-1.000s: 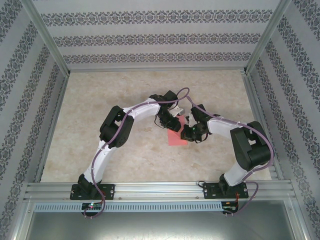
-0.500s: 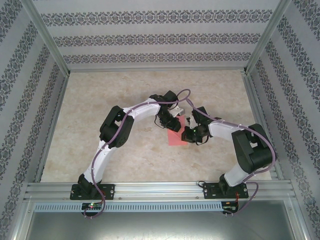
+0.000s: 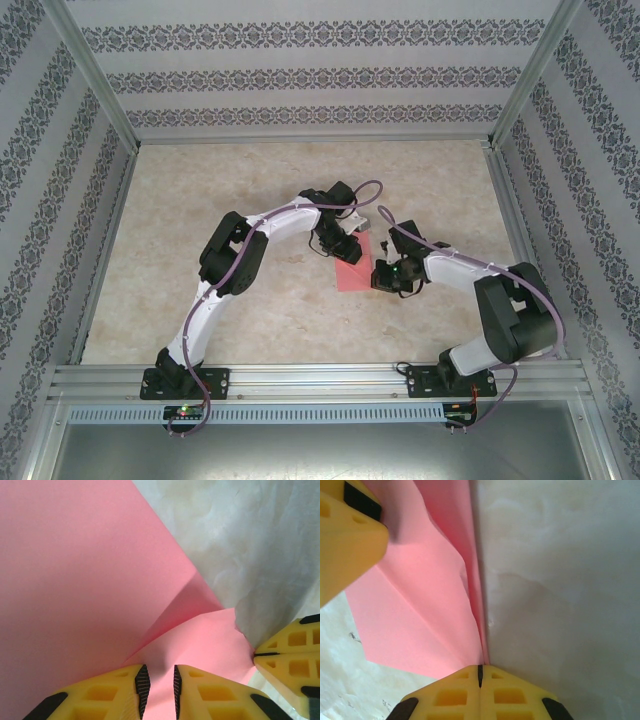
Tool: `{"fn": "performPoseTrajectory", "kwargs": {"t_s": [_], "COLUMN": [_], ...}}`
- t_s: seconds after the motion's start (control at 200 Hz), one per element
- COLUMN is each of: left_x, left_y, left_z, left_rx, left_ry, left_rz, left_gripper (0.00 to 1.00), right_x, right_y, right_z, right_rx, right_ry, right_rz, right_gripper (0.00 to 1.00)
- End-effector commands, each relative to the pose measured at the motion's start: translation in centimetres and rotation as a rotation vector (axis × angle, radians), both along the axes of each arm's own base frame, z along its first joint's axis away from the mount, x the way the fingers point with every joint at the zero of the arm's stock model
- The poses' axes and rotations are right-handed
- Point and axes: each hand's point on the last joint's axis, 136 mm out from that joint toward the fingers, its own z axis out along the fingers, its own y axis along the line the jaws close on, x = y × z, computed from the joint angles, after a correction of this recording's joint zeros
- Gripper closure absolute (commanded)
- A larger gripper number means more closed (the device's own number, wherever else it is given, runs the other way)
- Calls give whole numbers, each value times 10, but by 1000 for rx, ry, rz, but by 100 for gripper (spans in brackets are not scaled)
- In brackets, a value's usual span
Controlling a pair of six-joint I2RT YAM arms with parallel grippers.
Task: Fold a paper plane with a square sheet of paper (pick it up from the middle)
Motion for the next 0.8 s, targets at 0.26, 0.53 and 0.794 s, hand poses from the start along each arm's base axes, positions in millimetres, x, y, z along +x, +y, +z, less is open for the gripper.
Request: {"fn": "performPoseTrajectory", "kwargs": {"t_s": [0.26,0.53,0.794], "left_x": [-20,-19,-18], "left_y": [46,38,33], "left_z": [-61,-54,-46], "left_rx": [225,187,151], "left_ry": [76,81,76], "left_rz": [0,8,17], "left_gripper": [73,72,72], "right_x": [-29,11,35], "right_y": [-8,38,47], "right_z": [15,55,34], "right_rx": [-18,227,221], "right_ry": [50,-74,-64], "right_rz": [-28,-37,-49], "right_gripper": [97,98,100]}}
